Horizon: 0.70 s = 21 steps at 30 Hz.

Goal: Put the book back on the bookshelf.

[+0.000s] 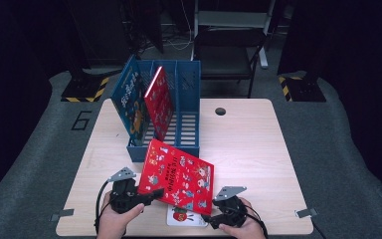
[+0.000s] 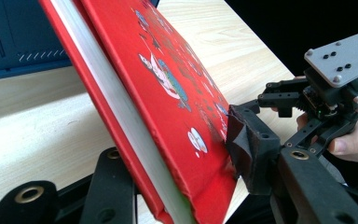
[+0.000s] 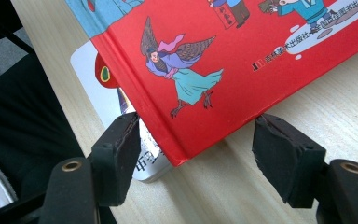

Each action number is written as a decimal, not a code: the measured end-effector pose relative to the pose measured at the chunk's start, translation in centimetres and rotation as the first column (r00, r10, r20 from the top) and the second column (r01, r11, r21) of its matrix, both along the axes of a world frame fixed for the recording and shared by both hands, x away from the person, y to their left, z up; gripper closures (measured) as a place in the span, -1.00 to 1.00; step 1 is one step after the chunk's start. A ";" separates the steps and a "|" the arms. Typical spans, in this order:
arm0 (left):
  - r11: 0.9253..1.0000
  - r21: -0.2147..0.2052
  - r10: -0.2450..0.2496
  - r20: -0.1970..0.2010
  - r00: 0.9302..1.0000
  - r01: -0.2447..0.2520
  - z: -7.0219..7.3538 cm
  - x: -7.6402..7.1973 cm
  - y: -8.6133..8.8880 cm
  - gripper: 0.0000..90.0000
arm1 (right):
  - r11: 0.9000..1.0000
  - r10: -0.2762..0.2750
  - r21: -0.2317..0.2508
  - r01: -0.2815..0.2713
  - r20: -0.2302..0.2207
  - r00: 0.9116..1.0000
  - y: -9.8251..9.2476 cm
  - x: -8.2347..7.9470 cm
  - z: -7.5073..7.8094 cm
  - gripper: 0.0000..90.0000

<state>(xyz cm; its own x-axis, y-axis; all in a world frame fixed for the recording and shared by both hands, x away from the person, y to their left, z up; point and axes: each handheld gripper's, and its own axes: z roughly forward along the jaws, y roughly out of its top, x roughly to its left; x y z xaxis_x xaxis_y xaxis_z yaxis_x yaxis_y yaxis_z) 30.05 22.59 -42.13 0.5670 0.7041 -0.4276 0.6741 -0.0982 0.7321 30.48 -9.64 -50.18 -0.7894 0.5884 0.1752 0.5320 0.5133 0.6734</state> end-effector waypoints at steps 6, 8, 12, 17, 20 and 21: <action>1.000 0.007 -0.001 -0.006 1.000 0.001 0.4 0.0 -0.1 0.33 | 1.000 0.000 0.003 0.000 -0.007 1.000 0.1 0.1 -0.2 -0.28; 1.000 0.010 -0.002 -0.002 1.000 0.002 0.6 -0.2 -0.1 0.34 | 1.000 -0.006 0.006 0.006 -0.010 1.000 0.3 -0.1 -0.2 -0.28; 1.000 0.008 -0.001 -0.004 1.000 0.001 0.7 -0.5 -0.1 0.36 | 1.000 0.010 -0.002 -0.010 -0.022 1.000 0.5 -0.5 -0.2 -0.26; 1.000 0.008 -0.001 -0.008 1.000 0.001 0.9 -0.7 0.1 0.38 | 1.000 0.028 -0.001 -0.028 -0.025 0.999 0.7 -0.6 -0.2 -0.26; 1.000 0.007 0.003 -0.005 1.000 -0.003 1.2 -0.8 0.2 0.38 | 1.000 0.030 -0.008 -0.030 -0.009 0.999 0.7 -0.6 -0.2 -0.26; 1.000 0.007 0.000 -0.012 1.000 0.000 1.3 -0.9 0.3 0.38 | 1.000 0.031 0.001 -0.031 -0.020 0.999 0.8 -0.7 -0.2 -0.26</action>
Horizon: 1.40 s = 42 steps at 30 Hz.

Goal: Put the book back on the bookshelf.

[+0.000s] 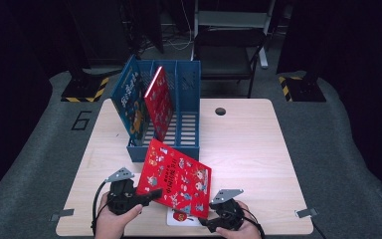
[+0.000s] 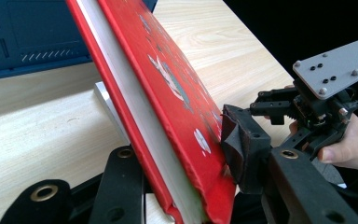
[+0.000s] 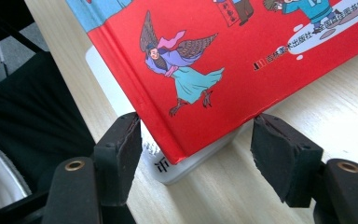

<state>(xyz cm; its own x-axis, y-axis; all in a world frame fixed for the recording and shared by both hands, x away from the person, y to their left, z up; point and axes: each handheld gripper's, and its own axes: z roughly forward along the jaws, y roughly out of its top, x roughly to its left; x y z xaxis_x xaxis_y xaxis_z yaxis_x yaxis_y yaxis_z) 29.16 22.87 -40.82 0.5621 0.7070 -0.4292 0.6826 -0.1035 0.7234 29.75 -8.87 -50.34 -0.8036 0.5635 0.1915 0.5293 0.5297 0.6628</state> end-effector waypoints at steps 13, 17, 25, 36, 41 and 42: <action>1.000 0.003 0.024 0.006 1.000 -0.024 0.6 -0.3 0.3 0.43 | 1.000 0.008 -0.009 -0.008 0.026 1.000 1.0 -0.4 -0.2 -0.23; 1.000 0.006 0.021 0.009 1.000 -0.021 0.8 -0.4 0.4 0.44 | 1.000 0.008 -0.004 -0.008 0.029 1.000 1.0 -0.4 -0.2 -0.23; 1.000 0.009 0.021 0.038 0.999 -0.021 1.8 -0.8 0.3 0.46 | 0.999 -0.002 0.036 0.000 0.037 0.999 1.2 -0.8 0.2 -0.22; 1.000 0.017 0.015 0.063 0.998 -0.016 2.9 -0.9 0.3 0.49 | 0.998 -0.021 0.060 0.016 0.080 0.997 1.4 -0.9 0.5 -0.21; 1.000 0.016 0.011 0.074 0.997 -0.012 3.3 -0.7 0.3 0.49 | 0.998 -0.031 0.064 0.024 0.109 0.994 1.3 -1.0 0.8 -0.21; 1.000 0.013 0.010 0.075 0.997 -0.011 3.4 -0.7 0.3 0.49 | 0.997 -0.035 0.070 0.027 0.111 0.993 1.2 -1.0 0.8 -0.21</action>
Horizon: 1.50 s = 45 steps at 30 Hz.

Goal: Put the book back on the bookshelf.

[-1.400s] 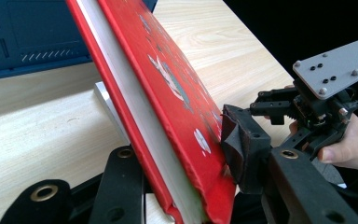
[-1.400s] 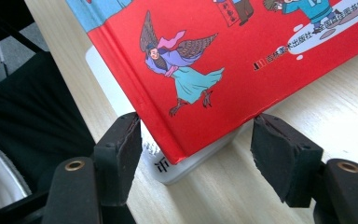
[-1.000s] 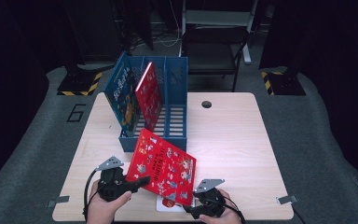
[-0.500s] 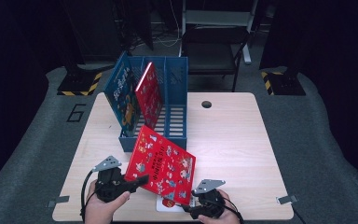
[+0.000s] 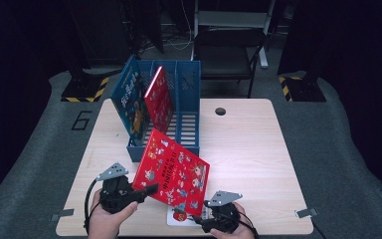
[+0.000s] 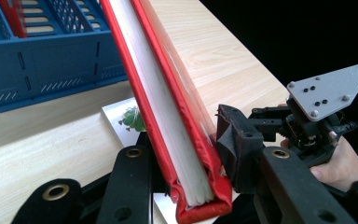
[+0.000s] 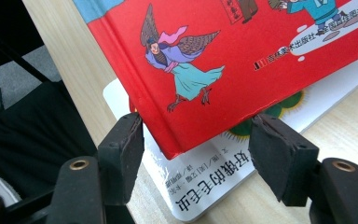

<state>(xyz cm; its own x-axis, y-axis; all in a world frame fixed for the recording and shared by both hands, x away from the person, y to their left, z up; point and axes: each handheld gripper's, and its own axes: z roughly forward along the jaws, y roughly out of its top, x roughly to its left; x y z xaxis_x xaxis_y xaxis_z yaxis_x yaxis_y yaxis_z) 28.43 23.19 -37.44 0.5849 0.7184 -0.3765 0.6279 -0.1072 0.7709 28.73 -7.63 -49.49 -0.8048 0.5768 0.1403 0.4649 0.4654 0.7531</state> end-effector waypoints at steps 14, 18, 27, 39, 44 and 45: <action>0.999 -0.033 0.001 0.025 1.000 0.000 1.1 0.5 -0.4 0.53 | 0.997 -0.057 0.056 0.055 0.029 0.998 -0.6 0.0 0.8 -0.14; 0.998 -0.063 0.001 0.031 1.000 0.001 1.5 0.7 -0.3 0.54 | 0.994 -0.068 0.092 0.063 0.052 0.996 -0.9 0.0 1.2 -0.14; 0.998 -0.058 -0.006 0.046 0.999 0.009 2.5 1.2 -0.6 0.55 | 0.990 -0.078 0.123 0.067 0.081 0.994 -1.4 0.3 1.8 -0.14; 0.999 -0.033 -0.031 0.058 0.998 0.033 3.3 2.1 -0.8 0.55 | 0.988 -0.093 0.133 0.078 0.110 0.990 -1.7 0.9 2.4 -0.14; 0.999 -0.035 -0.030 0.054 0.998 0.032 3.7 2.6 -0.6 0.54 | 0.987 -0.100 0.138 0.084 0.114 0.988 -1.6 1.3 2.7 -0.14; 0.999 -0.037 -0.028 0.053 0.998 0.030 3.8 2.6 -0.6 0.54 | 0.987 -0.099 0.139 0.084 0.109 0.989 -1.5 1.3 2.8 -0.14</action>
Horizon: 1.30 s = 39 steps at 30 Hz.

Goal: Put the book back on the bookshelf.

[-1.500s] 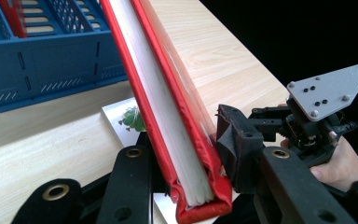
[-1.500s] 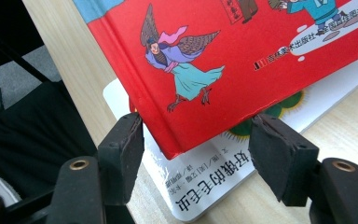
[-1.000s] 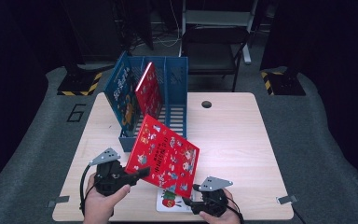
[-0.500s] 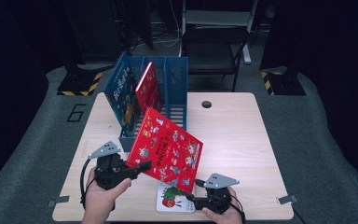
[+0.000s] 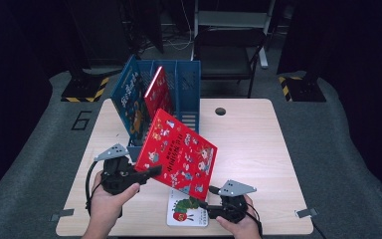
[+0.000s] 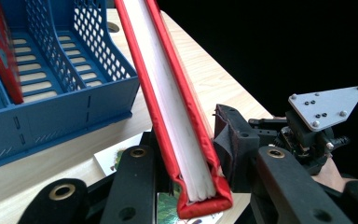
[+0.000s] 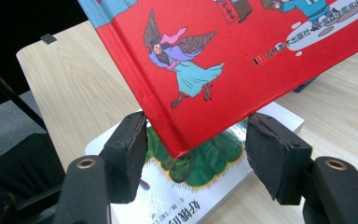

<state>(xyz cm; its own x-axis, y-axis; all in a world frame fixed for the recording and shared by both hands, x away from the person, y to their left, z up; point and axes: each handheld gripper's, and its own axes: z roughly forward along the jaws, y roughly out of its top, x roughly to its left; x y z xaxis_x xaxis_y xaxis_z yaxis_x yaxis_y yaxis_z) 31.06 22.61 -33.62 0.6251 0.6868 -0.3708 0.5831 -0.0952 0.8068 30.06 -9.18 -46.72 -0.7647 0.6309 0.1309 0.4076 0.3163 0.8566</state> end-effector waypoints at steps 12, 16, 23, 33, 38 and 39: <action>1.000 0.014 0.007 0.006 1.000 -0.007 0.5 0.8 0.4 0.54 | 1.000 0.017 -0.005 -0.017 -0.007 1.000 0.5 1.2 0.3 -0.14; 1.000 0.013 0.016 0.006 1.000 -0.016 0.8 1.0 0.8 0.54 | 1.000 0.022 0.000 -0.022 0.000 1.000 0.9 1.6 0.6 -0.14; 0.999 0.010 0.036 0.007 0.999 -0.036 1.4 1.5 1.6 0.54 | 0.999 0.041 -0.006 -0.041 0.009 0.999 1.7 2.6 1.1 -0.14; 0.998 0.016 0.060 0.005 0.998 -0.060 2.2 2.3 2.5 0.54 | 0.999 0.052 -0.007 -0.052 0.007 0.999 2.9 3.9 1.8 -0.14; 0.998 0.029 0.062 0.010 0.998 -0.063 2.8 2.5 2.6 0.54 | 0.998 0.062 -0.009 -0.062 0.014 0.998 3.3 4.5 2.1 -0.14; 0.998 0.031 0.062 0.015 0.998 -0.063 2.9 2.6 2.6 0.54 | 0.998 0.063 -0.009 -0.062 0.012 0.998 3.4 4.6 2.2 -0.14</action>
